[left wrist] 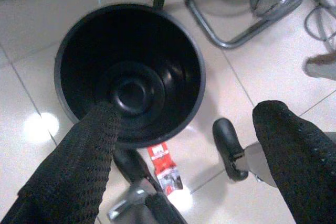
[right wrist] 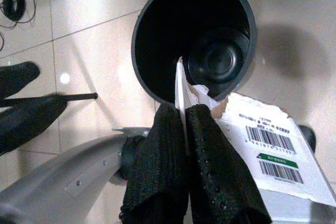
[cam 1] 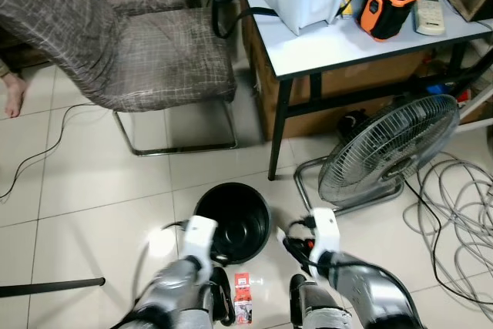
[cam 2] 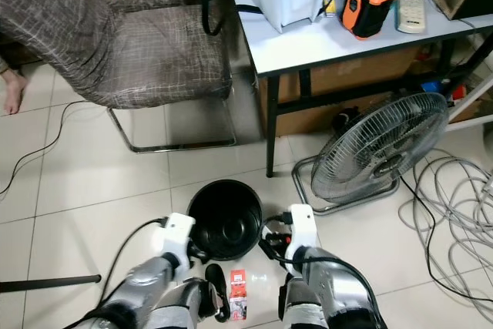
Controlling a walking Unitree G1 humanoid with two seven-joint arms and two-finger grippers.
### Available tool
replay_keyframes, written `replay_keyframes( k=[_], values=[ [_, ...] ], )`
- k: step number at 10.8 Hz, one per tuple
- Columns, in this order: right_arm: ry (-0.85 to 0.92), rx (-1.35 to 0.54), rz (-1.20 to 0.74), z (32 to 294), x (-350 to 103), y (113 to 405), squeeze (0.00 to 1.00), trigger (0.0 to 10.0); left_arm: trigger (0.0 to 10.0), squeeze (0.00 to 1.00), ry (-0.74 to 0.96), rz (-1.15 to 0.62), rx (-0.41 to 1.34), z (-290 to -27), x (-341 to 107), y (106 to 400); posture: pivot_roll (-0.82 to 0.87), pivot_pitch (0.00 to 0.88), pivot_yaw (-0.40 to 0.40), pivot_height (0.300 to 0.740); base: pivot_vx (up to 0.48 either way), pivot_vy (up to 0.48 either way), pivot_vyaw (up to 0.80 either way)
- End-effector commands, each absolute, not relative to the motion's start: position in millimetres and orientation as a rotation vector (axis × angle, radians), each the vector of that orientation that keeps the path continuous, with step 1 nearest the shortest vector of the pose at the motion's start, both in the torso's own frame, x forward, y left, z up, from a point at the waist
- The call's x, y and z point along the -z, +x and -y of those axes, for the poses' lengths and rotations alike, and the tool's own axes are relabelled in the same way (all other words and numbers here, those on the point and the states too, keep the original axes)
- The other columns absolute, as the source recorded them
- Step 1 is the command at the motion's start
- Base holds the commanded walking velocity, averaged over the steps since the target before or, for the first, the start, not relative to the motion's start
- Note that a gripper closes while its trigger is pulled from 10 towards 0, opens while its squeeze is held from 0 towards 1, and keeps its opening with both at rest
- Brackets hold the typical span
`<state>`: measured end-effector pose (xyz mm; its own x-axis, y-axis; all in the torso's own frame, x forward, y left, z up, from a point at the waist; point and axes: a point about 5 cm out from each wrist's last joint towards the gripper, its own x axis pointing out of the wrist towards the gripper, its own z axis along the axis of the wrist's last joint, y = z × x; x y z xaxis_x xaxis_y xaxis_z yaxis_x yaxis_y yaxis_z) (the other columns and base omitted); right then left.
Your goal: Picking trash to rubbish bin
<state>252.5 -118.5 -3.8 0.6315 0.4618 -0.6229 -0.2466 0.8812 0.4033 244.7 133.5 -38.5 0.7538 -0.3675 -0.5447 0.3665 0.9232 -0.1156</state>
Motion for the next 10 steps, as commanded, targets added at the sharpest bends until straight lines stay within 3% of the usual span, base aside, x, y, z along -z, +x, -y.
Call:
replay_keyframes(
  k=[1, 2, 5, 10],
  values=[
    [0.29, -0.426, -0.814, 116.4, 11.0, 247.3, 0.0, 10.0, 10.0, 1.0, -0.009, -0.625, 0.428, -136.2, 45.9, 232.6, -0.12, 0.278, 0.091, 0.74, 0.0, 0.0, 0.0],
    [0.272, -0.47, -0.78, 109.5, 8.5, 261.6, 0.0, 10.0, 10.0, 0.0, -0.008, -0.587, 0.46, -148.7, 44.5, 219.2, -0.09, 0.279, 0.099, 0.74, 0.0, 0.0, 0.0],
    [0.264, -0.508, -0.719, 97.9, -1.2, 284.0, 0.0, 10.0, 10.0, 0.0, -0.006, -0.515, 0.457, -162.7, 28.6, 201.1, -0.02, 0.281, 0.106, 0.74, 0.0, 0.0, 0.0],
    [0.296, -0.57, -0.623, 65.9, -20.9, 308.3, 0.0, 10.0, 10.0, 0.0, 0.002, -0.554, 0.413, -183.8, 13.8, 172.7, 0.08, 0.3, 0.134, 0.74, 0.0, 0.0, 0.0]
  ],
)
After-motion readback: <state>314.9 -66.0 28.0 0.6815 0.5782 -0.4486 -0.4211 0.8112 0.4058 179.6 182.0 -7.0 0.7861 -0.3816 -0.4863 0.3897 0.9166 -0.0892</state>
